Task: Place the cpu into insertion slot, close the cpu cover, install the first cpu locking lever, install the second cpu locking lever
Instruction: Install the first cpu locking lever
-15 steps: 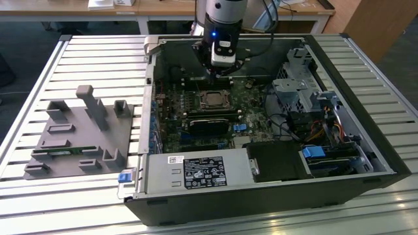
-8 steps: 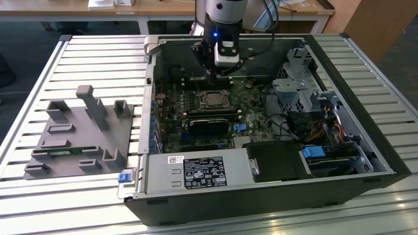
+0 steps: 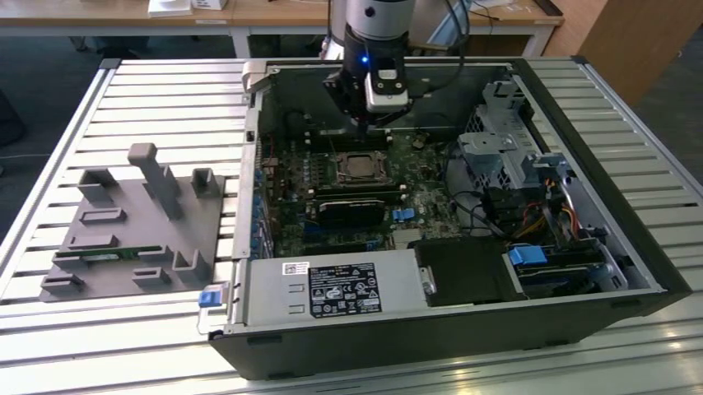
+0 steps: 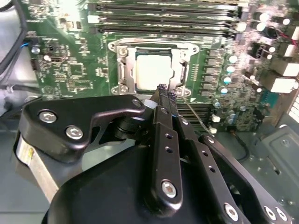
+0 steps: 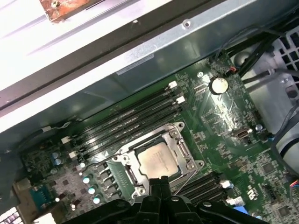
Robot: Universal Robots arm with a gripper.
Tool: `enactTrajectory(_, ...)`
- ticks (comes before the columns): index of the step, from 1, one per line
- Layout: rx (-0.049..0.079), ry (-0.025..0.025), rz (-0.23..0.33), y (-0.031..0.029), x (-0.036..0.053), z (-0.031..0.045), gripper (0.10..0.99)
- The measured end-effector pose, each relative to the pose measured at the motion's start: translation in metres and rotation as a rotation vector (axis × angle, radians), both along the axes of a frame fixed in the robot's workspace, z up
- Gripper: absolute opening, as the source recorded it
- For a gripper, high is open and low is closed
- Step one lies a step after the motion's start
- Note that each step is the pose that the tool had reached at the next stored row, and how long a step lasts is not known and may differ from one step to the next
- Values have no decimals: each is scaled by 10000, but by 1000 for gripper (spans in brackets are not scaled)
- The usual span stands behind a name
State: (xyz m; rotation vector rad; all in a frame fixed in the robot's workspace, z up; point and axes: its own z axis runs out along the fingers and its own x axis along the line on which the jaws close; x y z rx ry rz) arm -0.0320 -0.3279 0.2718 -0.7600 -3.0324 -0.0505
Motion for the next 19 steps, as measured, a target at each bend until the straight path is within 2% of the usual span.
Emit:
enactTrajectory(2, 9, -145, 102, 0, 0, 0, 106)
enactTrajectory(3, 18, -188, 179, 0, 0, -1, 106)
enactTrajectory(4, 28, -207, 290, 0, 1, -1, 106)
enactTrajectory(19, 64, -210, 2988, 0, 0, -16, 106)
